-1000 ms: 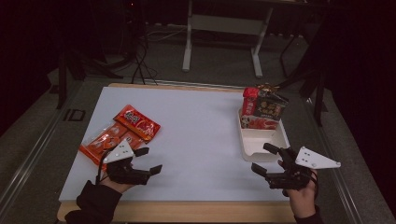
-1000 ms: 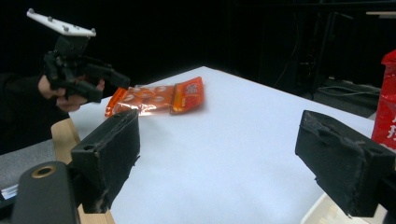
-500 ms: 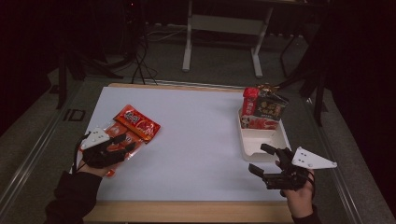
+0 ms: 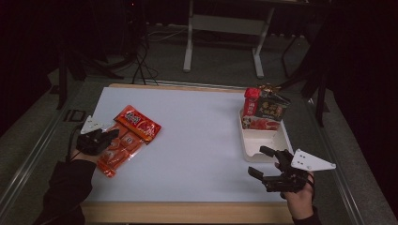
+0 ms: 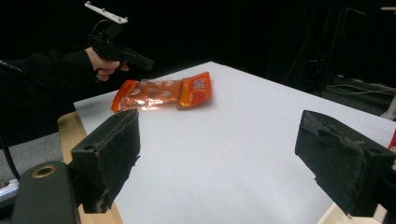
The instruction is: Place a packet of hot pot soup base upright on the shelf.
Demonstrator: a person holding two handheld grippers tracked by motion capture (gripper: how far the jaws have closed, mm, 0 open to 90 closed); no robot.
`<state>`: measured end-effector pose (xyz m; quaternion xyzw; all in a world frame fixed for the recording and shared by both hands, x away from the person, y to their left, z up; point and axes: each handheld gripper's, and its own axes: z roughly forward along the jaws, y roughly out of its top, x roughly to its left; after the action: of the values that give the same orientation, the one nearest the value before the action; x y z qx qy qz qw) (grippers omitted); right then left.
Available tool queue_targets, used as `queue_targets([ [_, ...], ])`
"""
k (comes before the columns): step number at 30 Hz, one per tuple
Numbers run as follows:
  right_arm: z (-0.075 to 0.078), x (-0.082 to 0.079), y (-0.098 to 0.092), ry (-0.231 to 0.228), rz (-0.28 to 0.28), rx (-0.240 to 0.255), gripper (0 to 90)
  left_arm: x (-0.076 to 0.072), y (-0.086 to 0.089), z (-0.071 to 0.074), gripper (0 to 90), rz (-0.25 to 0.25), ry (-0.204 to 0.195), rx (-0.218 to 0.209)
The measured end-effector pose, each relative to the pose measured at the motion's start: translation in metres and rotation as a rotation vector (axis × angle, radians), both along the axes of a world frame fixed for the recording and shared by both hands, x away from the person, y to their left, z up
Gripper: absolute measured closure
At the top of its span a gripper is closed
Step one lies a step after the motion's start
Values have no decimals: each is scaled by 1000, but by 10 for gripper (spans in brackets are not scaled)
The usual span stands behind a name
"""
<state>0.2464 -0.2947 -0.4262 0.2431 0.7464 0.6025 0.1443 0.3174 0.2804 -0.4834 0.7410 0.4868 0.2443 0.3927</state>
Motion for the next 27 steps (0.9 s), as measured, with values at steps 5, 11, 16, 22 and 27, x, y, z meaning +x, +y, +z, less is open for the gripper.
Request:
queue_targets([
  [5, -1, -1, 0, 6, 9, 5, 141, 9, 13, -10, 899, 33, 37, 54],
  [11, -2, 0, -1, 18, 15, 15, 143, 11, 37, -20, 900, 87, 60, 77],
  [16, -2, 0, 0, 17, 22, 12, 143, 12, 57, -29, 900, 161, 105, 88],
  [22, -4, 1, 1, 28, 32, 14, 145, 14, 68, -41, 900, 195, 142, 97],
  [27, -3, 1, 1, 26, 36, 16, 145, 17, 71, -49, 900, 208, 173, 126],
])
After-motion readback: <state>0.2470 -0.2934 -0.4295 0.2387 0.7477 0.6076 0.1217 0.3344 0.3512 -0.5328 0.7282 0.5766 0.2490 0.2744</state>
